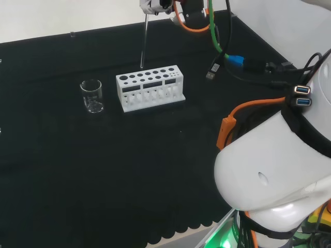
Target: Stir in the beaker to the left of the white test tube rack with the glass rod.
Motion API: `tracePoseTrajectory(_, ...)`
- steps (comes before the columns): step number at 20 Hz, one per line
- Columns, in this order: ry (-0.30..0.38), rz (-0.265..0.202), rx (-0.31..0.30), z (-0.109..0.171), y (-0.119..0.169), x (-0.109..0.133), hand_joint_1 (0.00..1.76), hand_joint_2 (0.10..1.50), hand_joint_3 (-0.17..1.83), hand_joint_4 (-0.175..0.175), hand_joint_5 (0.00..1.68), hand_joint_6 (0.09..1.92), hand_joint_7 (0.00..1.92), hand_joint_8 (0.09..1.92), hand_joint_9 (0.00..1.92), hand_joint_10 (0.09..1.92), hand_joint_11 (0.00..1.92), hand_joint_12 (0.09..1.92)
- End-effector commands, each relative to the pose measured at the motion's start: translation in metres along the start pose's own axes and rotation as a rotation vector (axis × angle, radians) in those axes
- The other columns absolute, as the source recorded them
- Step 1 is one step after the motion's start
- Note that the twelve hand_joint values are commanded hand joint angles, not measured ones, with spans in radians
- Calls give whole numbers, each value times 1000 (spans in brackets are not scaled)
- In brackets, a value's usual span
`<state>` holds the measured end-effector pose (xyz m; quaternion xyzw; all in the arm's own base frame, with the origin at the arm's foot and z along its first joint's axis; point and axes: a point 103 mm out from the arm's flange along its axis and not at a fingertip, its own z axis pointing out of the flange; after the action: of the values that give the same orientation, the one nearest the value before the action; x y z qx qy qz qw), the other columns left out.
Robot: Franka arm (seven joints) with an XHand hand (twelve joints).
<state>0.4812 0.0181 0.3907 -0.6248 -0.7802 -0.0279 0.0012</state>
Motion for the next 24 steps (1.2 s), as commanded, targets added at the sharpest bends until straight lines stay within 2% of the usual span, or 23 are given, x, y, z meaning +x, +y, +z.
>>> tracePoseTrajectory(1, -7, -4, 1, -1, -4, 3, 1306, 1094, -102, -175, 1061, 616, 1228, 883, 1693, 495, 1560, 660)
tracePoseTrajectory(8, -15, 0, 9, -4, -3, 7, 1306, 1091, -97, -175, 1061, 615, 1229, 881, 1694, 492, 1561, 661)
tracePoseTrajectory(15, -17, -33, 9, -14, 4, 15, 1306, 1088, -92, -175, 1063, 613, 1230, 880, 1696, 490, 1562, 663)
tracePoseTrajectory(20, -17, -69, 3, -23, 12, 34, 1306, 1086, -89, -175, 1064, 611, 1231, 878, 1699, 488, 1563, 664)
tracePoseTrajectory(24, 1, -66, 4, -24, 16, 54, 1306, 1085, -86, -175, 1065, 610, 1232, 876, 1700, 486, 1564, 665)
